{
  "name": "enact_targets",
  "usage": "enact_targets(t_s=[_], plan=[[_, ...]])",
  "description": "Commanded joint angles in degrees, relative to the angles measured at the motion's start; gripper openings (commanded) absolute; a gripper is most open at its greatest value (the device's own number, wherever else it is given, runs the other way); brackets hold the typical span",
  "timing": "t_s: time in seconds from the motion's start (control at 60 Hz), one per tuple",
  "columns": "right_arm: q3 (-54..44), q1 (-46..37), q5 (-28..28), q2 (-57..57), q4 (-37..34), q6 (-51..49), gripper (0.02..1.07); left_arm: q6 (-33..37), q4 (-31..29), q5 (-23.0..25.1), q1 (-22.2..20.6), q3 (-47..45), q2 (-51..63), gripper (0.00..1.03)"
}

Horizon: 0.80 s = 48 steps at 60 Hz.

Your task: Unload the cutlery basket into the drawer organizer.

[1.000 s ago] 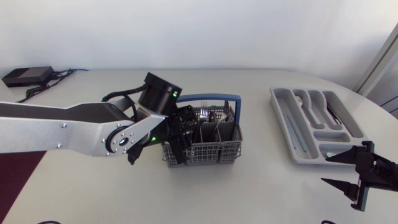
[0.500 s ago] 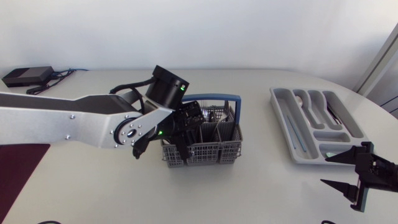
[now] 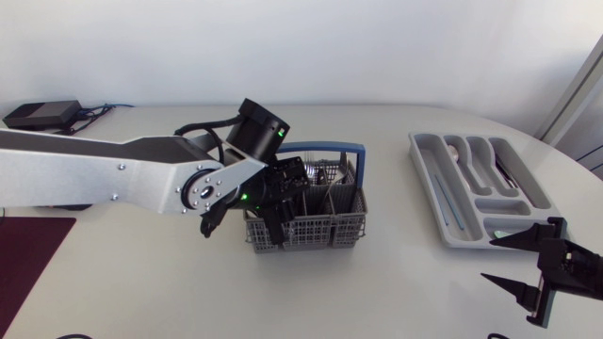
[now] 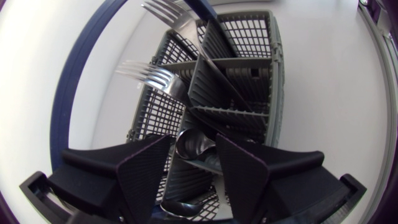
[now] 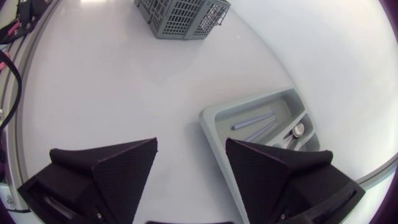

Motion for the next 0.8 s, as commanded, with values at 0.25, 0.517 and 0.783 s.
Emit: enact_targets(t_s=[0.25, 0.517, 0.783], plan=[[-1.4, 0.4, -0.7, -0.3, 0.0, 0.2, 0.82, 1.2, -2.6, 2.7, 1.2, 1.8, 1.6, 0.39], [-2.0, 0.5, -0.7, -0.3, 0.1, -0.1, 0.85, 3.1, 1.6, -0.9, 1.2, 0.6, 3.1, 0.48], [-2.3, 0.5, -0.7, -0.2, 0.1, -0.1, 0.85, 3.9, 1.0, -2.0, 1.0, 0.7, 4.3, 0.52]])
